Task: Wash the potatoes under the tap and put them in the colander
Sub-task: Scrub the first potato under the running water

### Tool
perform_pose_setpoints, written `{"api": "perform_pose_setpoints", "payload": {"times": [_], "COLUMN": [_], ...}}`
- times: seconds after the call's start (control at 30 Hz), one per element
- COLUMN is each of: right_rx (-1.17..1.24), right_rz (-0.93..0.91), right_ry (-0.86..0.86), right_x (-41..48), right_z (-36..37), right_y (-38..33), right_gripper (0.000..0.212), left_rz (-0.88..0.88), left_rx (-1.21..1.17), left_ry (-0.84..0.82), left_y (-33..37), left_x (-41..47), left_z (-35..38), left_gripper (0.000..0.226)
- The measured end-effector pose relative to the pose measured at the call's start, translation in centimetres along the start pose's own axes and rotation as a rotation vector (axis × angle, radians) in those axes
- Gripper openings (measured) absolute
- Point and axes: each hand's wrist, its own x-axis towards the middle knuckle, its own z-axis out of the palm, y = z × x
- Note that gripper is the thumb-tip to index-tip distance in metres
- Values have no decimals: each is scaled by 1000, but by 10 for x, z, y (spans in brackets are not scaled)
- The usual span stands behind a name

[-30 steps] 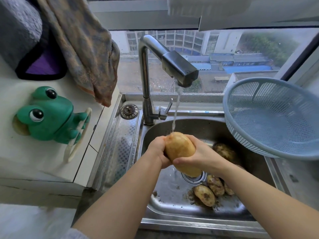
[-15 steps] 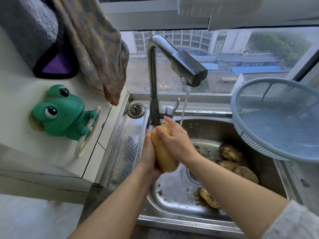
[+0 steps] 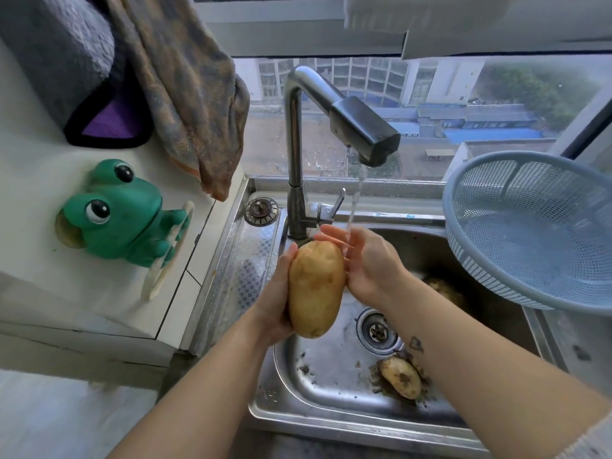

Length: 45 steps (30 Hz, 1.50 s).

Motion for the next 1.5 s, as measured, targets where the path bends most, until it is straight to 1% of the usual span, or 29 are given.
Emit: {"api": "perform_pose_setpoints", "payload": {"times": [0.1, 0.17, 0.23, 0.27, 0.33, 0.4, 0.43, 0.5, 0.53, 0.6, 0.67, 0.77, 0.83, 0.9, 1.0, 1.1, 1.17, 1.23, 1.33, 1.4, 1.47, 1.5], "right_rx": [-249, -464, -574, -573, -488, -350, -276, -132, -63, 52, 97, 76, 34, -14, -76, -102, -152, -298, -449, -482, -514, -560], "right_rz": [-23, -72, -120, -116, -89, -87, -107, -168, -187, -200, -208, -222, -235, -240, -237, -281, -309, -305, -226, -212, -216, -220], "right_ry": [-20, -27, -12, 12, 49, 41, 44, 92, 121, 157, 165, 141, 145, 178, 214, 218, 195, 175, 131, 121, 161, 182], "right_x": [-11, -13, -14, -13, -11, -6, -4, -1, 0, 1, 1, -2, -3, -2, 0, 2, 4, 0, -9, -16, -20, -21], "right_z": [-4, -11, -21, -27, -39, -48, -51, -54, -56, -59, -63, -67, -68, -65, -57, -49, -46, -48, -59, -68, -78, -83], "right_y": [1, -2, -5, -9, -17, -26, -30, -37, -40, -45, -46, -37, -24, -9, 13, 17, 7, -9, -21, -19, -12, -8], "right_gripper": [29, 38, 55, 63, 69, 75, 74, 64, 57, 45, 41, 42, 41, 46, 62, 61, 63, 64, 73, 70, 67, 68], "left_rz": [7, 8, 18, 21, 22, 33, 52, 101, 108, 25, -112, -233, -273, -281, -243, -195, -124, -47, 34, 64, 43, 5], "left_rx": [100, 171, 250, 289, 359, 398, 407, 384, 339, 172, 40, -58, -76, -63, -82, -151, -157, -157, -224, -240, -139, -49], "left_ry": [-33, -52, -67, -49, 21, 94, 118, 168, 181, 152, 99, 70, 104, 168, 259, 316, 306, 266, 226, 207, 191, 183], "left_y": [-2, 1, 7, 12, 22, 29, 33, 38, 39, 37, 29, 16, 11, 6, -1, 4, 13, 24, 31, 27, 15, 8], "left_x": [2, 4, 9, 13, 23, 36, 42, 49, 50, 42, 33, 29, 25, 25, 26, 36, 42, 42, 39, 35, 30, 24], "left_z": [6, 16, 30, 37, 52, 61, 65, 71, 74, 84, 89, 82, 73, 65, 58, 53, 56, 64, 74, 79, 79, 77], "left_gripper": [71, 68, 72, 74, 73, 62, 54, 39, 36, 40, 49, 56, 53, 49, 44, 42, 35, 27, 19, 18, 16, 16]}}
